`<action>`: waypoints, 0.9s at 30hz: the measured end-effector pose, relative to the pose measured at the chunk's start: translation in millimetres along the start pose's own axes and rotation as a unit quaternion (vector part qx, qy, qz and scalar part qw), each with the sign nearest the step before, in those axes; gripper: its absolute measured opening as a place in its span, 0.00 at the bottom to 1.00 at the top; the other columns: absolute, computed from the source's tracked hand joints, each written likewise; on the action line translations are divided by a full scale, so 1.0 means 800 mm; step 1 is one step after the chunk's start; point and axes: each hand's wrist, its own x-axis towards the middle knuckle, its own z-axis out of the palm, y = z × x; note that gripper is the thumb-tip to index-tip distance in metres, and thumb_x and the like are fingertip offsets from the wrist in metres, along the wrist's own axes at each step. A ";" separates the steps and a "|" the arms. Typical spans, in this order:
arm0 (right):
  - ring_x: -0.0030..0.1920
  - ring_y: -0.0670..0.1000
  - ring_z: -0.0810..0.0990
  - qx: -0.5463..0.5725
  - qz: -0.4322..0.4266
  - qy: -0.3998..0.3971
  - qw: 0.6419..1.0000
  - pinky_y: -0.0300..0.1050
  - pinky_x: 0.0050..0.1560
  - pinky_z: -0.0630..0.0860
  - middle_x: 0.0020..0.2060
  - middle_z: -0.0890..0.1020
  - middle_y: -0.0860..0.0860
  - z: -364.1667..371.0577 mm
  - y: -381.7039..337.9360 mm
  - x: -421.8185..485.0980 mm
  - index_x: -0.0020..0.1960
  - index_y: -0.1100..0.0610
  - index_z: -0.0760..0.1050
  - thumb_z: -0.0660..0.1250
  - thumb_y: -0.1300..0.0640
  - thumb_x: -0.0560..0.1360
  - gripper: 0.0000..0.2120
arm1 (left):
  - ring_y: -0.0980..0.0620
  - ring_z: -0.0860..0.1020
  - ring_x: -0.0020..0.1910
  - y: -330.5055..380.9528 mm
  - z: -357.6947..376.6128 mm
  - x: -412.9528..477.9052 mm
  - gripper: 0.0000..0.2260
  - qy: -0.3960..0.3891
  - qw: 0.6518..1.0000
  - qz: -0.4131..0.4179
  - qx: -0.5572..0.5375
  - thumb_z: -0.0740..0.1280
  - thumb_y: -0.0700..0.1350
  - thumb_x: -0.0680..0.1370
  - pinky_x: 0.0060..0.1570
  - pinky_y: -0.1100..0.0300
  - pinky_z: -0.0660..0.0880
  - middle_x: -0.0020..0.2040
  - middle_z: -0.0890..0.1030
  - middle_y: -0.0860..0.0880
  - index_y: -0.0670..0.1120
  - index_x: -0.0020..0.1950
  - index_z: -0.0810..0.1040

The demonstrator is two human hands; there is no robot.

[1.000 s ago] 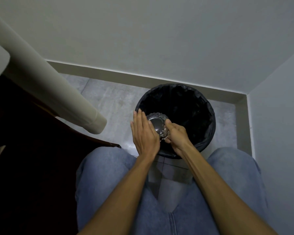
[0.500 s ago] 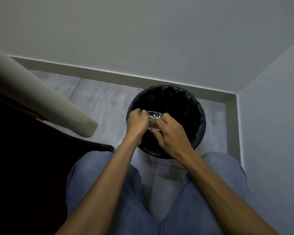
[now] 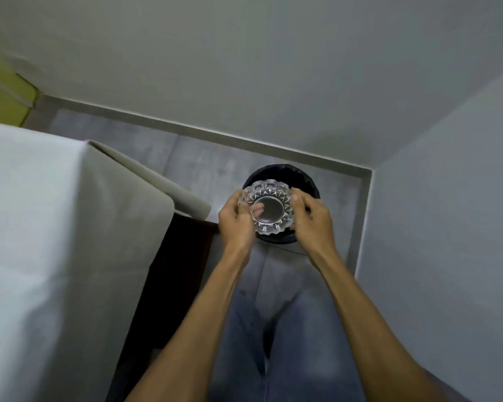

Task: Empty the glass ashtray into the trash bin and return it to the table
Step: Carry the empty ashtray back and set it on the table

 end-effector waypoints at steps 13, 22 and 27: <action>0.47 0.57 0.83 -0.041 -0.068 -0.112 0.991 0.53 0.51 0.78 0.46 0.85 0.61 -0.033 -0.225 -0.165 0.52 0.63 0.81 0.57 0.54 0.82 0.17 | 0.60 0.86 0.44 0.169 -0.117 -0.215 0.15 0.147 0.988 0.038 -0.032 0.60 0.40 0.83 0.49 0.60 0.83 0.53 0.86 0.45 0.39 0.67 0.77; 0.44 0.47 0.85 -0.071 -0.116 -0.283 0.950 0.46 0.50 0.80 0.45 0.87 0.46 0.064 -0.298 -0.233 0.59 0.50 0.83 0.63 0.47 0.79 0.15 | 0.55 0.84 0.53 0.190 -0.246 -0.262 0.14 0.334 0.934 0.018 -0.127 0.63 0.43 0.80 0.62 0.51 0.78 0.59 0.84 0.48 0.43 0.64 0.81; 0.31 0.46 0.71 -0.078 -0.149 -0.354 0.920 0.50 0.35 0.73 0.28 0.74 0.47 0.137 -0.330 -0.258 0.44 0.63 0.78 0.60 0.53 0.80 0.15 | 0.54 0.86 0.48 0.199 -0.320 -0.267 0.14 0.403 0.903 -0.001 -0.147 0.63 0.42 0.81 0.58 0.56 0.79 0.55 0.85 0.50 0.45 0.64 0.81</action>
